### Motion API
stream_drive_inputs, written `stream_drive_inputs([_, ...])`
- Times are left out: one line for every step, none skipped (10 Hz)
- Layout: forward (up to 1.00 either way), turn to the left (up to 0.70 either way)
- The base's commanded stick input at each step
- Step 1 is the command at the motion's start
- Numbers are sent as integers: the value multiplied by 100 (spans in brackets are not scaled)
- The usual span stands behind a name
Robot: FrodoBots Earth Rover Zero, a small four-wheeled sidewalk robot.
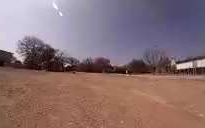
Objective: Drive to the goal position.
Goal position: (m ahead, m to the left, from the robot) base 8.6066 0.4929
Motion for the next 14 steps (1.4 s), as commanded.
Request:
stream_drive_inputs([100, 0])
stream_drive_inputs([100, 0])
stream_drive_inputs([100, 0])
stream_drive_inputs([100, 0])
stream_drive_inputs([100, 0])
stream_drive_inputs([100, 0])
stream_drive_inputs([100, 0])
stream_drive_inputs([100, 0])
stream_drive_inputs([100, 0])
stream_drive_inputs([100, 0])
stream_drive_inputs([100, 0])
stream_drive_inputs([100, 0])
stream_drive_inputs([100, 0])
stream_drive_inputs([100, 0])
